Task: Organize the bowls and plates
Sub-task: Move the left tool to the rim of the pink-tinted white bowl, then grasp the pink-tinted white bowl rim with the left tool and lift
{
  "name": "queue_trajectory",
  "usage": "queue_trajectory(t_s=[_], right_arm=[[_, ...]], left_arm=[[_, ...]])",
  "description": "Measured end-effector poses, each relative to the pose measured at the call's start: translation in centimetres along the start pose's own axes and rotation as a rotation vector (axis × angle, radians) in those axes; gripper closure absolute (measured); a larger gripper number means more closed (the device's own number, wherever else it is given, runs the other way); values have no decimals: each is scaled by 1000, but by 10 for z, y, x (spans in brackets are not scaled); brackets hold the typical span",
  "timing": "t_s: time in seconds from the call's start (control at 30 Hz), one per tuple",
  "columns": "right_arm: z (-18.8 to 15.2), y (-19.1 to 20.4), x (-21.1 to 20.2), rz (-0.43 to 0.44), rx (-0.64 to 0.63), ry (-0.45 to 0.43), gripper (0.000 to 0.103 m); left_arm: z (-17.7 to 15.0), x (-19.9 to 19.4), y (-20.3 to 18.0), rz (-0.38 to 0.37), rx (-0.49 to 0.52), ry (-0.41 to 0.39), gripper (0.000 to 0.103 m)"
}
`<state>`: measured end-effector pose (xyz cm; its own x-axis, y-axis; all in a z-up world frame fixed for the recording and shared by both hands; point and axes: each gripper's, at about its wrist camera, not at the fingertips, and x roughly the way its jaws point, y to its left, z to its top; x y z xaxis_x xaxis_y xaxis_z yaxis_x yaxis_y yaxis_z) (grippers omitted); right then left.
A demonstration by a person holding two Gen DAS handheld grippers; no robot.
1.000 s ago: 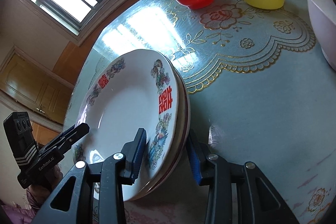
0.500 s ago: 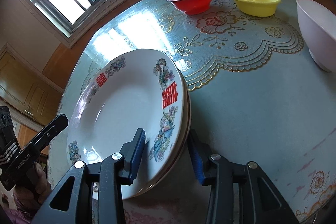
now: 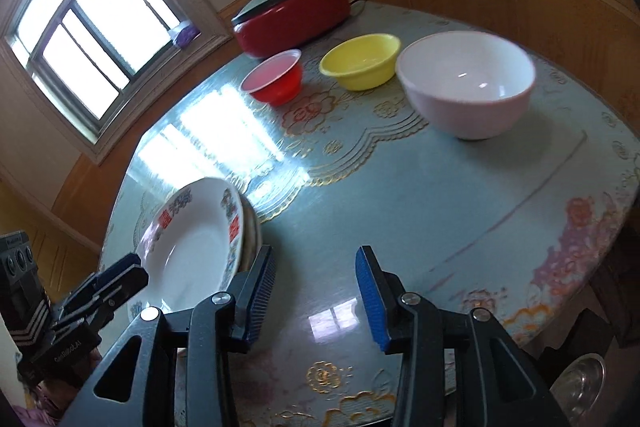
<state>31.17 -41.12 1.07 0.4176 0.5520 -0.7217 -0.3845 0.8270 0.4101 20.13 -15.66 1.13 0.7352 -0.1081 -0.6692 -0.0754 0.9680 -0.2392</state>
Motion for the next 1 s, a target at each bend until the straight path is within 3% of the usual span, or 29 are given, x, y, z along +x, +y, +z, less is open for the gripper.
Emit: queue_trajectory(t_s=[0.23, 0.37, 0.5, 0.57, 0.83, 0.9, 0.93, 1.0], right_arm=[[55, -71, -40, -17, 121, -157, 61], [89, -116, -48, -20, 179, -190, 60], [121, -152, -30, -4, 192, -152, 60], [134, -164, -13, 14, 196, -105, 60], [159, -180, 56, 106, 139, 83, 60], [157, -181, 67, 130, 113, 118, 67], [154, -180, 72, 130, 94, 132, 78], [149, -176, 77, 159, 63, 152, 82]], left_arm=[[19, 21, -51, -10, 59, 0, 49], [38, 49, -84, -25, 67, 10, 46], [59, 90, -113, -60, 35, 40, 45], [70, 111, -125, -80, 4, 56, 37], [98, 185, -143, -104, -123, 138, 34], [99, 198, -146, -115, -136, 156, 38], [99, 202, -148, -119, -128, 161, 48], [97, 205, -153, -84, -99, 156, 51]])
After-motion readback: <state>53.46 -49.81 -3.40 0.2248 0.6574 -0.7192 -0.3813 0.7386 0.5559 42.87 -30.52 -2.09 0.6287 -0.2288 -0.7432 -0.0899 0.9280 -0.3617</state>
